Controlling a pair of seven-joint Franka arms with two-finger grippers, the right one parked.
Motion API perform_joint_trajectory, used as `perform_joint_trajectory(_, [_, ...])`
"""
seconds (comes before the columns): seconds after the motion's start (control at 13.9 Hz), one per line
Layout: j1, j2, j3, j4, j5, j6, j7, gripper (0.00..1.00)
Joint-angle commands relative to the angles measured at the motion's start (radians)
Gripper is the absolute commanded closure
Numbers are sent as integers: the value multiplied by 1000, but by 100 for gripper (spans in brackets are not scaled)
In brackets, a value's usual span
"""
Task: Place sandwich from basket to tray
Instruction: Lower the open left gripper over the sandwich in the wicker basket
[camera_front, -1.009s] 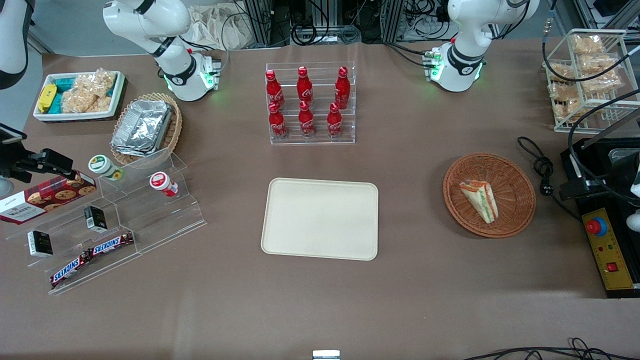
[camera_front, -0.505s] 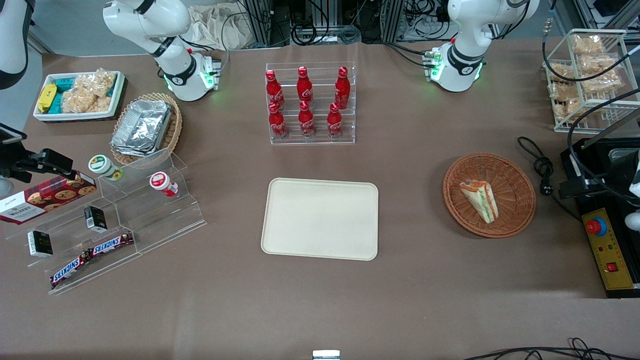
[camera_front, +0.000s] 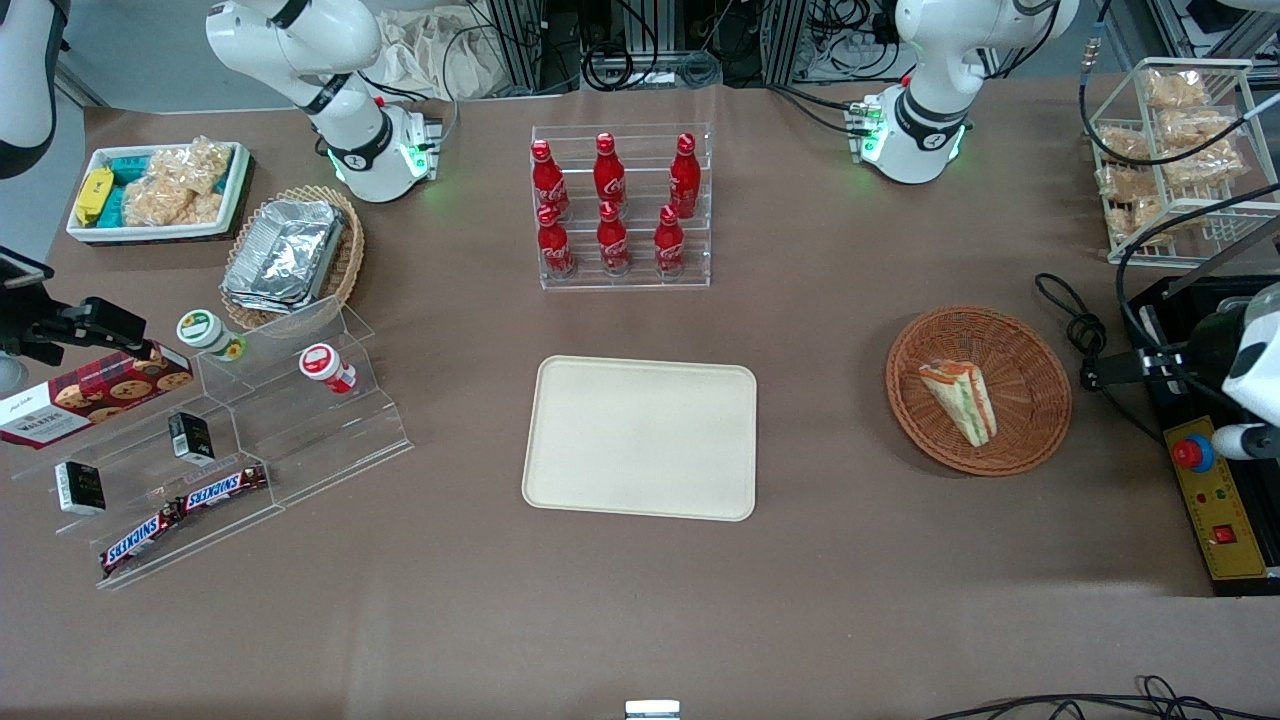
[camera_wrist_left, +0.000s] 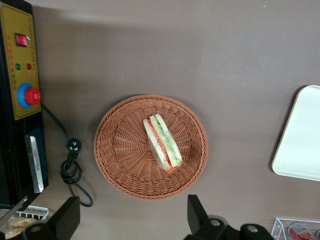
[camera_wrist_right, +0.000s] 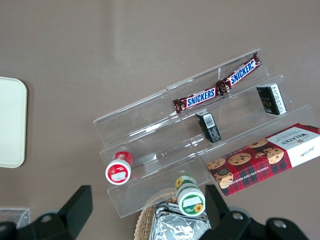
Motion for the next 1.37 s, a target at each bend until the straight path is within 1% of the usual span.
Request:
perform_joint_trajectory(0.0, [2,-27,-3,-149,-1,108,-34,3])
perform_joint_trajectory(0.36, [-14,-6,-23,-367,-6,360,-164,2])
perform_joint_trajectory(0.5, [-12,14,-25,-438,-6,412,-182,2])
perform_joint_trajectory(0.79, [-14,66,-26,-452,-4,416,-277,2])
perform_joint_trajectory(1.08, [-14,92,-26,-484,-4,426,-308,3])
perform_joint_trajectory(1.3, [-17,80,-28,-552,-4,515,-366,3])
